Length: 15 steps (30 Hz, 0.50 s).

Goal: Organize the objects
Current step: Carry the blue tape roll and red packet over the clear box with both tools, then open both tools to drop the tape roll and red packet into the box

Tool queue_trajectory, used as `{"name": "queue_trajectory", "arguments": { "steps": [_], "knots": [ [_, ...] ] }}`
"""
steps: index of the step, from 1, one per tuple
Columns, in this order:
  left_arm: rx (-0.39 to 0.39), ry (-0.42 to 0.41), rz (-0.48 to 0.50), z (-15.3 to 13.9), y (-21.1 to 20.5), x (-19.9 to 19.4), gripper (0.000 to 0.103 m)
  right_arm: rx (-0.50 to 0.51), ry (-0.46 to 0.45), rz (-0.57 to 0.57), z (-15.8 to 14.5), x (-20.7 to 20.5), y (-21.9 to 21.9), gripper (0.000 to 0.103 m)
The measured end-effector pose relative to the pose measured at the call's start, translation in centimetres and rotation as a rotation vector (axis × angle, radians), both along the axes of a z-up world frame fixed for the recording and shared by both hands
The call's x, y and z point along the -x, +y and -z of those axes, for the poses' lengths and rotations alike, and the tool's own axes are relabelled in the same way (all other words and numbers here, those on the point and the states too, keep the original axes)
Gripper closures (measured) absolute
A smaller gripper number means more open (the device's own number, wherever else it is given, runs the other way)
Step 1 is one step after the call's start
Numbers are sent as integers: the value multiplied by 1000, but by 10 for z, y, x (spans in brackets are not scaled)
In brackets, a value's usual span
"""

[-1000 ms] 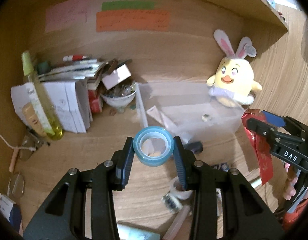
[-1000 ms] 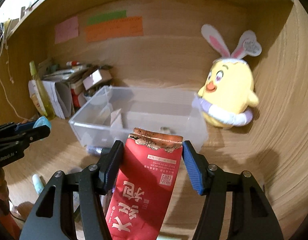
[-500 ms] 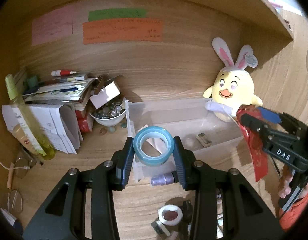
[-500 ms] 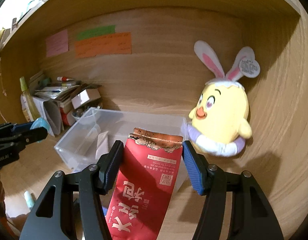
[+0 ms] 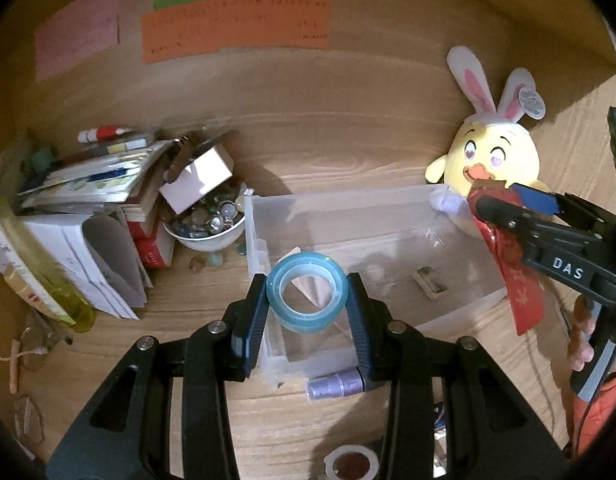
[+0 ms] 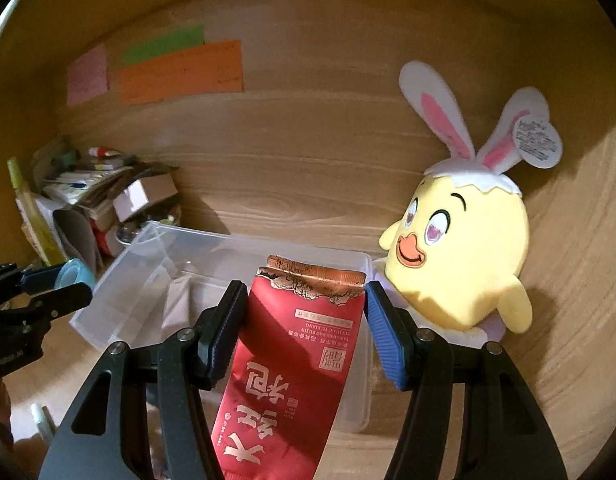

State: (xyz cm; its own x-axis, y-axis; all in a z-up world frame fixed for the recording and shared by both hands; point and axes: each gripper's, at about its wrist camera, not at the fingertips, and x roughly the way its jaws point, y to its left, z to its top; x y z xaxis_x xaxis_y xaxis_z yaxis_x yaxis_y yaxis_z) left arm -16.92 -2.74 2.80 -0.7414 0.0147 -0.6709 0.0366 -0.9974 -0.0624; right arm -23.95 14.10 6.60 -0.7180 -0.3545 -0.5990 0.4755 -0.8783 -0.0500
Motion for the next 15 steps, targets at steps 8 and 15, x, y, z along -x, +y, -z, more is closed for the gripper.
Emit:
{"name": "queue_trajectory", "arguments": {
  "steps": [8, 15],
  "knots": [
    [-8, -63, 25, 20, 1, 24, 65, -72, -38, -2, 14, 27, -20, 47],
    [1, -109, 46, 38, 7, 36, 65, -136, -81, -22, 32, 39, -31, 47]
  ]
}}
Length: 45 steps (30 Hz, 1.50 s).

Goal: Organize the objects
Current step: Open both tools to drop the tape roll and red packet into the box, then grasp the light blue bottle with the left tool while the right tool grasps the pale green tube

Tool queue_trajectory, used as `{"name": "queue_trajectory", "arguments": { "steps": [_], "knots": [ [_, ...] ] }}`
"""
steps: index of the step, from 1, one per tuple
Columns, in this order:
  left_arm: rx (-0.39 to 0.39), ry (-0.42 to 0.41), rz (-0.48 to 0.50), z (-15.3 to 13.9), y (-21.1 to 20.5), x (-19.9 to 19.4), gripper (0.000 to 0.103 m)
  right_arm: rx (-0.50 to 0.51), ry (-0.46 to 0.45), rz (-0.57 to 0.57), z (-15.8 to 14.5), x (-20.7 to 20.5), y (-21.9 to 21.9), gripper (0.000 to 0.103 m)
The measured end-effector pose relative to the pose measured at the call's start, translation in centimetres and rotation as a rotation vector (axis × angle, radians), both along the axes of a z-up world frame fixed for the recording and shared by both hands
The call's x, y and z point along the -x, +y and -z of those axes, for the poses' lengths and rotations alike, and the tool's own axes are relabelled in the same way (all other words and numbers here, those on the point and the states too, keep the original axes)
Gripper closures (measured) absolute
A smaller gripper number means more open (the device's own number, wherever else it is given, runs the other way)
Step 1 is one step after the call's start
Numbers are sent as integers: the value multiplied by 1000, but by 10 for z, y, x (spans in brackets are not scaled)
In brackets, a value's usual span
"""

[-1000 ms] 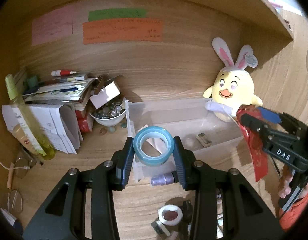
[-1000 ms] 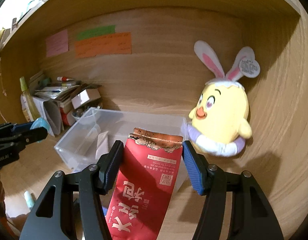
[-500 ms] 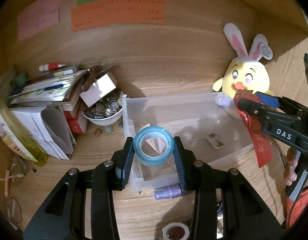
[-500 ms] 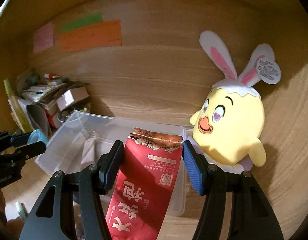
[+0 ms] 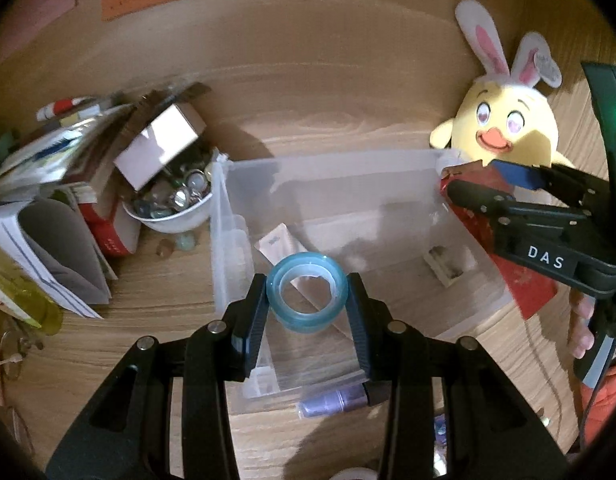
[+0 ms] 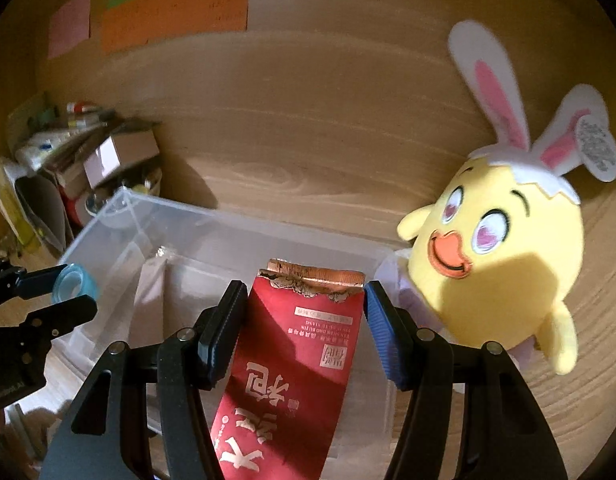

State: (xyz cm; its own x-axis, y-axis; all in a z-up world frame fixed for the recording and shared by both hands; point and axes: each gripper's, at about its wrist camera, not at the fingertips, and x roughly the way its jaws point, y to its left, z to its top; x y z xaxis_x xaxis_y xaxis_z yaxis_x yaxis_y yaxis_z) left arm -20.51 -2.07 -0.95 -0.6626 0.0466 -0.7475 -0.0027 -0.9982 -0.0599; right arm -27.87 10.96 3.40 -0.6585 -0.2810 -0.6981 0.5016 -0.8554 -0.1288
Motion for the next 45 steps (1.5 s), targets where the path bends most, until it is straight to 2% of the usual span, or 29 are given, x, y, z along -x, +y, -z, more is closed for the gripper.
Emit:
{"name": "queue_trajectory", "arguments": {
  "steps": [3, 9, 16, 19, 21, 28, 30, 33, 45],
  "knots": [
    [38, 11, 5, 1, 7, 1, 65, -24, -20, -7, 7, 3, -4, 46],
    [61, 9, 22, 4, 11, 3, 65, -62, -42, -25, 14, 7, -14, 46],
    [73, 25, 24, 2, 9, 0, 64, -68, -16, -39, 10, -3, -17, 45],
    [65, 43, 24, -5, 8, -5, 55, -54, 3, -47, 4, -11, -15, 43],
    [65, 59, 20, -9, 8, -8, 44, -38, 19, -50, -1, -18, -11, 37],
    [57, 108, 20, -28, 6, -28, 28, 17, 64, -67, -21, -45, 8, 28],
    [49, 123, 17, -32, 5, -35, 18, 35, 76, -68, -26, -54, 15, 25],
    [42, 140, 10, -38, 4, -46, 10, 61, 88, -63, -30, -66, 23, 22],
    [44, 153, -23, -37, -8, -100, 5, 101, 98, -54, -25, -119, 51, 20]
  ]
}}
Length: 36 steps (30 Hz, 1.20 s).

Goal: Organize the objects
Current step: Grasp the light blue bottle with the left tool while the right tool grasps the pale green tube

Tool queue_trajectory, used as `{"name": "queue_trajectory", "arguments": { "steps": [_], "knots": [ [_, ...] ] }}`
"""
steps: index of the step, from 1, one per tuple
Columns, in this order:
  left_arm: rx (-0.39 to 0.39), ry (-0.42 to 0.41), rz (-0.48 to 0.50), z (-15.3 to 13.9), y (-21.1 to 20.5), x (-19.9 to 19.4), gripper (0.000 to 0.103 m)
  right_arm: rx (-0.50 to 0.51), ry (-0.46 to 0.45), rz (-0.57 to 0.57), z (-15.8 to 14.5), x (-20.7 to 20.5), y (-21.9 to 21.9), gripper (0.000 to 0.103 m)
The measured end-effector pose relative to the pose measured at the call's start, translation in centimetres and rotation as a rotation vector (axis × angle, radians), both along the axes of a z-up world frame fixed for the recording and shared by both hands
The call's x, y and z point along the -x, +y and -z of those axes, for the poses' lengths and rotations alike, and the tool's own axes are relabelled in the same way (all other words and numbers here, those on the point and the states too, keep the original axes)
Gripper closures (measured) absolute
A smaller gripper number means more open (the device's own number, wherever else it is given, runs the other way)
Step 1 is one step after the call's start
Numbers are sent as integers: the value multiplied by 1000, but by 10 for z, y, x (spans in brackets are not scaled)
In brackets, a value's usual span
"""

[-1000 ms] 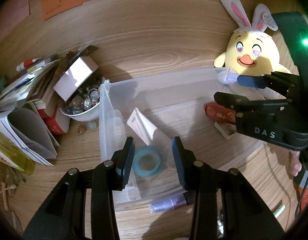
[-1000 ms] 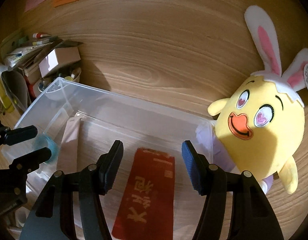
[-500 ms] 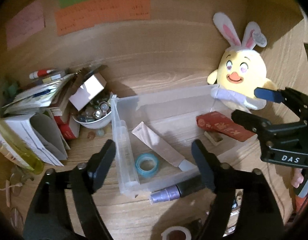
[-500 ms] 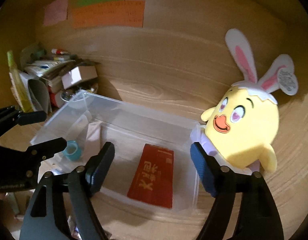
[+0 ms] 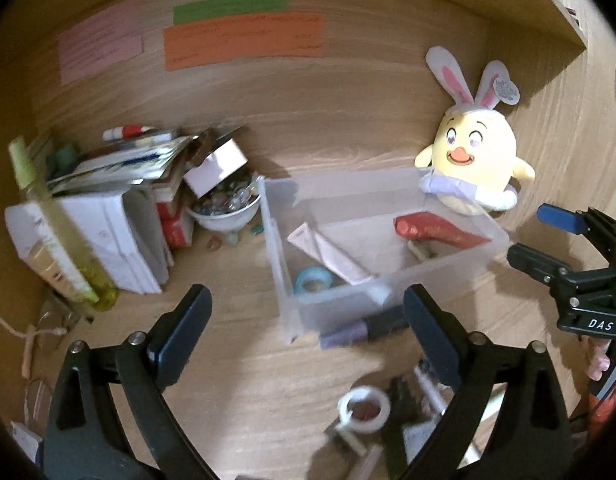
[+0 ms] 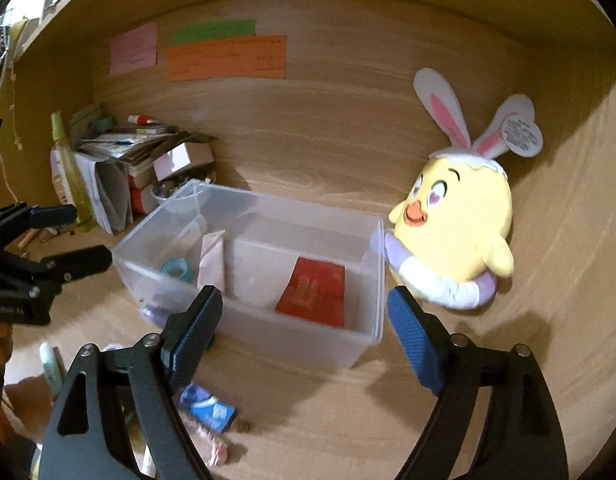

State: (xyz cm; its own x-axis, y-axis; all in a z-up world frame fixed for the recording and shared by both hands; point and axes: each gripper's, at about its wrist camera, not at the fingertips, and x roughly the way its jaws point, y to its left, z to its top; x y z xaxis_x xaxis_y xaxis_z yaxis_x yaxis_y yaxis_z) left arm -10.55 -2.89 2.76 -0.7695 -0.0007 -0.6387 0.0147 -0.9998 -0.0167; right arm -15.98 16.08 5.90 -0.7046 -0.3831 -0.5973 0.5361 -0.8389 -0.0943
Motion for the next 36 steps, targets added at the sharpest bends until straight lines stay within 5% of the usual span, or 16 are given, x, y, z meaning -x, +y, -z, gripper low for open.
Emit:
{"name": "queue_trajectory", "arguments": {
  "steps": [19, 27, 36],
  "knots": [
    [9, -165, -122, 67, -37, -84, 5, 22, -231, -51, 69, -52, 23, 20],
    [80, -206, -127, 84, -49, -119, 5, -38, -246, -74, 80, -73, 28, 20],
    [132, -235, -50, 97, -38, -109, 5, -116, -241, -103, 89, -80, 22, 20]
  ]
}}
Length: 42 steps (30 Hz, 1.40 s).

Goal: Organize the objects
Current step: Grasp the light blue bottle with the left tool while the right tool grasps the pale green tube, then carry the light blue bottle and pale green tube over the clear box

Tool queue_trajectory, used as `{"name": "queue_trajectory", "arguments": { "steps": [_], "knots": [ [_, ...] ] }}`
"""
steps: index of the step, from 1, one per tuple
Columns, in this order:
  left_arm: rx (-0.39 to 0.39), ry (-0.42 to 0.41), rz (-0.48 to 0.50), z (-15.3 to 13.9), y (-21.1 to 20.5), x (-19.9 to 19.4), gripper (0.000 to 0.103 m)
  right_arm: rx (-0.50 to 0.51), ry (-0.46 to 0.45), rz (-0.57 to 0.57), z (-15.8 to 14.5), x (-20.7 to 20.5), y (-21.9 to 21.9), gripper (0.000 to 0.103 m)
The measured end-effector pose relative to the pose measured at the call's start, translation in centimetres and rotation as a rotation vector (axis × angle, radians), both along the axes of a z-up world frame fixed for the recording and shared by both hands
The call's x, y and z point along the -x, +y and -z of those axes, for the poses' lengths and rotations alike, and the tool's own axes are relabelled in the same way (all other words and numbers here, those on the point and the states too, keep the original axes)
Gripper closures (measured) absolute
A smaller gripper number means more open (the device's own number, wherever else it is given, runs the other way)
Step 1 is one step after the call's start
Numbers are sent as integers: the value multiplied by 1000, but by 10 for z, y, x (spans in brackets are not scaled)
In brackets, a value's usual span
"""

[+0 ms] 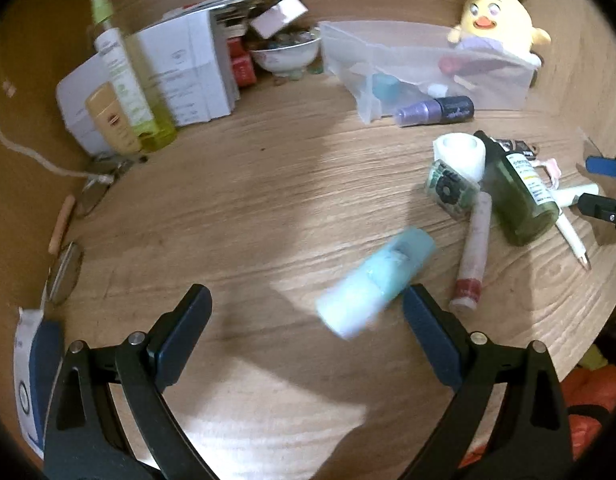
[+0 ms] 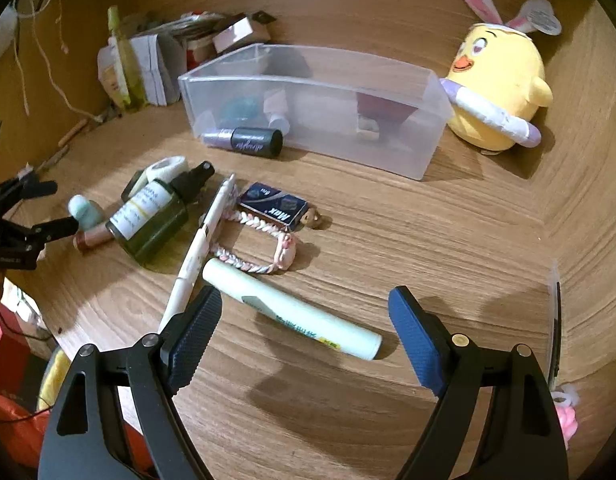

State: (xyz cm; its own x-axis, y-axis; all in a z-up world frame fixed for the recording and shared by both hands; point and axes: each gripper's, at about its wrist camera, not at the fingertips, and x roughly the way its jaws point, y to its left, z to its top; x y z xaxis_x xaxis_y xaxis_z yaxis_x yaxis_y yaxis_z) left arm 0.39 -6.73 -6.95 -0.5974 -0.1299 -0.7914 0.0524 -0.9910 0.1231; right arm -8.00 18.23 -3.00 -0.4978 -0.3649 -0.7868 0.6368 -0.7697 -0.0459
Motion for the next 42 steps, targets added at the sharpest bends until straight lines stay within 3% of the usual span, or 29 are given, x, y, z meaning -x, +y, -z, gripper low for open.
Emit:
{"name": "queue_trajectory", "arguments": {
  "steps": [5, 8, 10, 12, 20, 24, 29, 31, 32, 42],
  "knots": [
    [-1, -6, 57, 1, 6, 18, 5, -18, -5, -11, 5, 5, -5, 20],
    [-54, -16, 54, 2, 1, 25, 5, -10, -20, -11, 9, 9, -4, 23],
    [-85, -18, 42, 3, -2, 25, 6, -5, -36, -16, 10, 9, -3, 34],
    [-137, -18, 26, 4, -7, 21, 14, -1, -41, -18, 11, 8, -3, 46],
    [-135, 5, -7, 1, -6, 6, 44, -10, -45, -51, 9, -3, -2, 75],
    [-133, 14, 23, 0, -2, 10, 61, -12, -51, -69, 9, -4, -7, 76],
    [-130, 41, -9, 0, -5, 13, 78, 2, -42, -71, 10, -3, -13, 76],
    [-136, 41, -21, 0, -6, 11, 78, 7, -31, -55, 10, -3, -12, 81],
    [-136, 41, -29, 0, -7, 10, 78, 10, -31, -46, 10, -3, -11, 88],
    [-191, 115, -61, -22, -8, 13, 78, 107, 9, 30, -10, 1, 8, 89]
  ]
}}
